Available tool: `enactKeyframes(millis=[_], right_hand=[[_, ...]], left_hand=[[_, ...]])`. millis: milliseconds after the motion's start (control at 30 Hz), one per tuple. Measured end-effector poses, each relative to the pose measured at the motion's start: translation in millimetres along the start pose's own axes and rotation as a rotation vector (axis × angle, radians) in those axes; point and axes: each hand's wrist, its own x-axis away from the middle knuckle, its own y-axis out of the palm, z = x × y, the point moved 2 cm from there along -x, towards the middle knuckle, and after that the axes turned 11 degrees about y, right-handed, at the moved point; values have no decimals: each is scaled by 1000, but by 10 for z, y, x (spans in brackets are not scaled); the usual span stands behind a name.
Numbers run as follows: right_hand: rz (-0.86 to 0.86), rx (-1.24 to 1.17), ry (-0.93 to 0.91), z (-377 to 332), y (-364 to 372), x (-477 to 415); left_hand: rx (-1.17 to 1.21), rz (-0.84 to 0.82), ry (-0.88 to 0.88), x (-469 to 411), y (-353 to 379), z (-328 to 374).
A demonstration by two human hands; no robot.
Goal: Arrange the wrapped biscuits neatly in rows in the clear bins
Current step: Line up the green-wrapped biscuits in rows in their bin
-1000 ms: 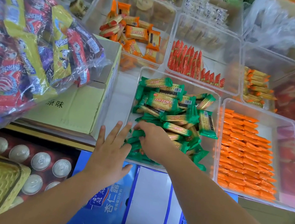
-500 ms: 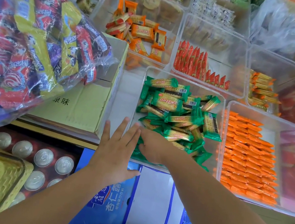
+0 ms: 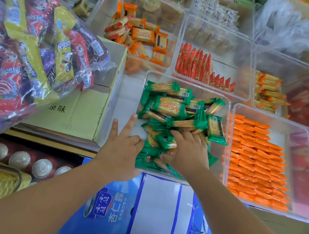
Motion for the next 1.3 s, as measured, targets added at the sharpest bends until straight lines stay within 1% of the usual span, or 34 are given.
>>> enactKeyframes(millis=[100,167,267,400,467,500,567,633,667,733,767,867,933,1033,1133,1200,1300], right_hand=[[53,81,14,-144,-9,-74],[83,103,-16,-203,-38,-114],[78,59,-79,-200,-77,-156],[109,-69,-123,-110,-244,-147],[149,-210,-142,-91,-367,-88],[172,-322,-150,-98,-424,-52],[182,-623,-144,-151,-500,18],[95,-931,-104,-257,-497,49],[36,-1035,-77,-325,-473,45],[-65,-1114,-46,-459,-373,11],[-103,-1099,-49,-514,-311,-6],[-186,-939,-52,-618,-145,-71],[-252,-876,-56,-662,-75,-115],[-289,-791,-72,-700,-48,-215],[-339,-742,-106,-713,-49,-308],[-378,-721,-133,-730,-7,-328],[-450,-743,-121,-737,91,-307]], left_hand=[[24,11,-2,-9,29,-13],[47,21,-3,-13,48,-22],[64,17,-3,-17,68,-30],[86,38,-7,-3,53,-31],[100,56,-6,4,39,-29],[108,61,-7,4,36,-29],[117,67,-6,5,36,-27],[114,73,-5,4,37,-24],[113,76,-5,6,38,-24],[121,89,-10,8,42,-31],[127,92,-12,7,44,-37],[121,90,2,4,54,-42],[120,109,9,13,57,-41],[116,151,8,27,54,-43],[119,188,12,41,56,-33],[124,244,16,57,59,-21],[154,324,17,82,37,2]])
